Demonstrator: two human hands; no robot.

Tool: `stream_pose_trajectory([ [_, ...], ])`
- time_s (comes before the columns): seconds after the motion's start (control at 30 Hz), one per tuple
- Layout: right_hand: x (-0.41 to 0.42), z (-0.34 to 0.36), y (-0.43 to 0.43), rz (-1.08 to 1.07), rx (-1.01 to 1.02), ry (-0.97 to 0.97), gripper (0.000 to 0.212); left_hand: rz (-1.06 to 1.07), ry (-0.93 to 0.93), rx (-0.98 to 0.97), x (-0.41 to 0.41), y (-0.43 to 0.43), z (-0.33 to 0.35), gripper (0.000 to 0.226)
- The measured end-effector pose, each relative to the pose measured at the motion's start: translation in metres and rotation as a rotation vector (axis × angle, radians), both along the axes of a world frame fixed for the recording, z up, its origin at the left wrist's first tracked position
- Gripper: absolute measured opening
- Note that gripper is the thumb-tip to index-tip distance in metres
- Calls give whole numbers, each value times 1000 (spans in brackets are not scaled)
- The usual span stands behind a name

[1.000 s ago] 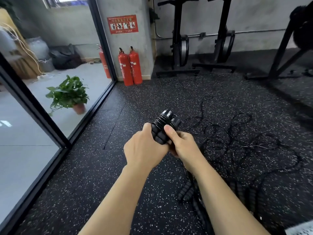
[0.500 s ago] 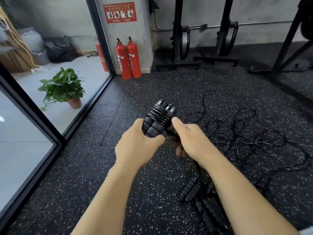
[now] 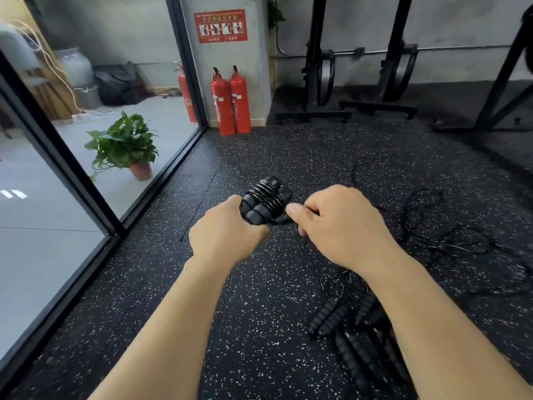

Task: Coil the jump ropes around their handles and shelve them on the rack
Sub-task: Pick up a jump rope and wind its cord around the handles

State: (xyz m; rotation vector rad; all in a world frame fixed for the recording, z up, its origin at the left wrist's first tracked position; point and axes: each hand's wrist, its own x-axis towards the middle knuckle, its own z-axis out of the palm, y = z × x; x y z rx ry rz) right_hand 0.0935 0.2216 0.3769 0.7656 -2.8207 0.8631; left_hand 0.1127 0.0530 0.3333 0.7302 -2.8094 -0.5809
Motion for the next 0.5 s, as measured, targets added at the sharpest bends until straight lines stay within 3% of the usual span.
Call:
stream_pose_trajectory([
  [0.2, -8, 6, 10, -8, -12, 191, 57, -294, -72, -338, 7, 28, 6, 38],
  [0.33, -21, -1, 22, 17, 2, 215, 59, -578, -116, -443, 9, 46, 11, 51],
  [0.5, -36, -16, 38, -1, -17, 56, 60, -829, 81, -422, 13, 47, 12, 25],
])
